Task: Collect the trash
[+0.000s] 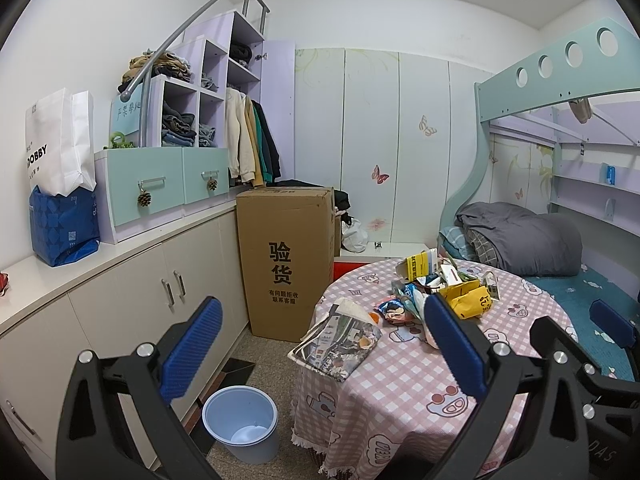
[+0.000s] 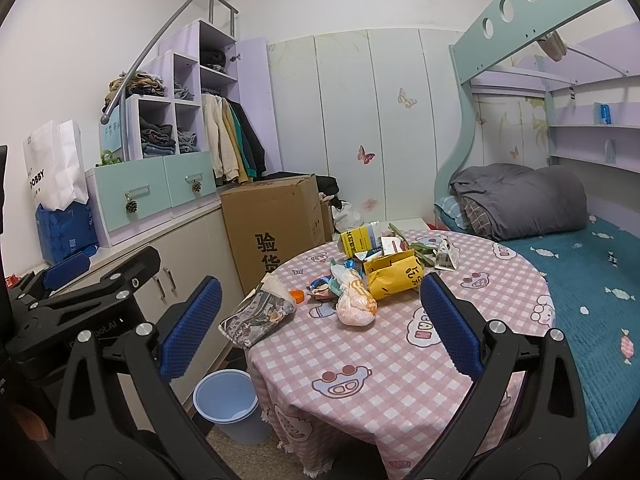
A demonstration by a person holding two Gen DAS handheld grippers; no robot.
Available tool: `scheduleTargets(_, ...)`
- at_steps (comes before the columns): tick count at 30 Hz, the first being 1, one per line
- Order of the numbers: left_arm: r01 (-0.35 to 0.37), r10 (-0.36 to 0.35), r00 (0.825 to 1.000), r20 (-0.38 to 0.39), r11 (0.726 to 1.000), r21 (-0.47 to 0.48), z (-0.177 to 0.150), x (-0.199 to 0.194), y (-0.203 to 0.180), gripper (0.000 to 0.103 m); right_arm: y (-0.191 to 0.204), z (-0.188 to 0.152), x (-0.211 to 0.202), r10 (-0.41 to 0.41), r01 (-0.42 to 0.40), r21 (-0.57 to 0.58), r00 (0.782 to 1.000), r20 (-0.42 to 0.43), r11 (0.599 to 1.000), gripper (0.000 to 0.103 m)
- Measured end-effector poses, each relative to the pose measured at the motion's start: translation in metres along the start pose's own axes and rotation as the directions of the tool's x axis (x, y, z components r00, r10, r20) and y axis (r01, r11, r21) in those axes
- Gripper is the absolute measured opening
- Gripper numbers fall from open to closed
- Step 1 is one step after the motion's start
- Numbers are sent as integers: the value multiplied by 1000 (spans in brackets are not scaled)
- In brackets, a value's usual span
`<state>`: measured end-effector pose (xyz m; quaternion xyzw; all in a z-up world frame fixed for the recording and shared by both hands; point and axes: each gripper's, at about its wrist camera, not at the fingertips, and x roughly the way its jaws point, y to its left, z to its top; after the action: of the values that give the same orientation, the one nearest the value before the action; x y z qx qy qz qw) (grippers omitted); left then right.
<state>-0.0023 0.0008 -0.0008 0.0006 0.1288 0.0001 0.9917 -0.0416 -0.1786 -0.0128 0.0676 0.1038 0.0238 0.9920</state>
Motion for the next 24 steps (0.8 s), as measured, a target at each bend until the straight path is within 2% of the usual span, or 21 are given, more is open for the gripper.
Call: scheduleTargets(24,1,-1,1000,-8,1000,4,-13,0,1,99,-1,-9,1,3,-3,22,1000,-20,1000,97)
